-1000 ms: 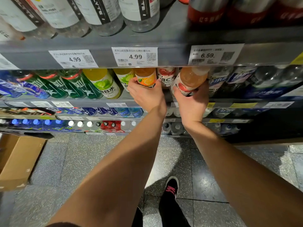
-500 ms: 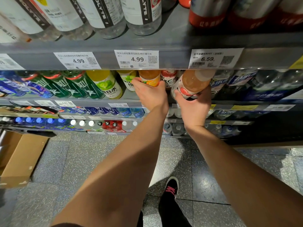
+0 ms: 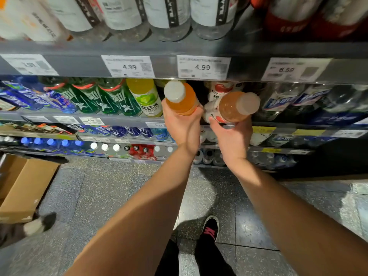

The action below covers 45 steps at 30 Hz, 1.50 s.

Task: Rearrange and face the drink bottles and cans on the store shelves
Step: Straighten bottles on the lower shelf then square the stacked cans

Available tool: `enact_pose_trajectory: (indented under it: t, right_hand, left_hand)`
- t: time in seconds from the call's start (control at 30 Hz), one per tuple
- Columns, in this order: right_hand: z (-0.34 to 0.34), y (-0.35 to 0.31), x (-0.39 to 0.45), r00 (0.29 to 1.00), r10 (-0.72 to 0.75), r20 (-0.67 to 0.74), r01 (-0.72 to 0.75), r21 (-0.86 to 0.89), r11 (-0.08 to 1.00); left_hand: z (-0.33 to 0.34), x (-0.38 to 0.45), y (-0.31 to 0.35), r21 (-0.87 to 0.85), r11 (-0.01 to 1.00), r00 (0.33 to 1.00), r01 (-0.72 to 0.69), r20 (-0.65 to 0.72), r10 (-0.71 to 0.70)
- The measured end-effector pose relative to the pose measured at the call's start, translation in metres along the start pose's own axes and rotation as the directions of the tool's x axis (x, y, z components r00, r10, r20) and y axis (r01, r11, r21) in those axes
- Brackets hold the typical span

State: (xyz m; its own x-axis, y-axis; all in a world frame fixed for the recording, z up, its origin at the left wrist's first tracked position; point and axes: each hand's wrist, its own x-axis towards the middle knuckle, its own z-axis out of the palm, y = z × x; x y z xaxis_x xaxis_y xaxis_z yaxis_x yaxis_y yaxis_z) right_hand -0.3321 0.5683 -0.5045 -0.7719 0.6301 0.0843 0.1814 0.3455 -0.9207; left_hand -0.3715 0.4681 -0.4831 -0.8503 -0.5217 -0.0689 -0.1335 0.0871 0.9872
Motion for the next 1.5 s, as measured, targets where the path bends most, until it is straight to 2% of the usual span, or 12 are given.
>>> enact_pose_trajectory:
  t: [0.13,0.27,0.37,0.53,0.7,0.77,0.87,1.03,1.17,1.27,1.37,1.5]
  right_hand:
    - [0.019,-0.018,-0.005,0.998,0.020,0.067,-0.025,0.078,0.997]
    - [0.049,-0.028,-0.002,0.994,-0.031,0.105,0.036,-0.046,0.998]
    - [0.066,-0.035,0.002,0.997,-0.043,0.067,0.052,-0.147,0.988]
    - [0.083,-0.048,0.007,0.993,-0.031,0.113,0.056,-0.231,0.971]
    - [0.064,-0.042,-0.016,0.998,-0.014,0.056,0.016,-0.041,0.999]
    - [0.050,-0.043,-0.035,0.999,-0.040,0.024,0.037,0.113,0.993]
    - [0.031,-0.055,-0.055,0.986,-0.051,0.156,0.019,0.201,0.980]
    - [0.006,-0.046,-0.043,0.935,0.046,0.352,-0.073,0.063,0.995]
    - [-0.018,-0.030,-0.026,0.933,0.056,0.357,-0.059,-0.003,0.998]
    - [-0.031,-0.023,-0.016,0.962,0.001,0.274,0.014,-0.052,0.999]
    - [-0.044,-0.018,-0.002,0.986,0.001,0.167,0.004,-0.034,0.999]
    - [-0.056,-0.012,0.017,0.996,-0.031,0.088,0.026,0.054,0.998]
  left_hand:
    - [-0.037,0.006,-0.013,-0.076,0.996,0.999,0.044,0.013,-0.043]
    - [-0.068,0.019,-0.021,-0.096,0.995,0.994,-0.013,0.111,0.024]
    - [-0.081,0.033,-0.019,-0.001,0.994,0.981,-0.110,0.163,0.108]
    - [-0.091,0.045,-0.003,0.155,0.976,0.966,-0.155,0.229,0.117]
    - [-0.093,0.044,0.001,0.206,0.959,0.942,-0.195,0.313,0.124]
    - [-0.091,0.041,-0.001,0.211,0.951,0.918,-0.225,0.373,0.134]
    - [-0.082,0.036,-0.006,0.199,0.933,0.858,-0.298,0.485,0.171]
    - [-0.063,0.013,-0.009,0.224,0.841,0.722,-0.492,0.644,0.251]
    - [-0.044,-0.001,-0.019,0.267,0.797,0.685,-0.542,0.690,0.235]
    - [-0.028,-0.015,-0.017,0.205,0.829,0.666,-0.520,0.705,0.244]
    - [-0.019,-0.020,-0.015,0.109,0.910,0.704,-0.400,0.673,0.228]
    - [-0.014,-0.008,-0.021,0.141,0.959,0.903,-0.247,0.393,0.175]
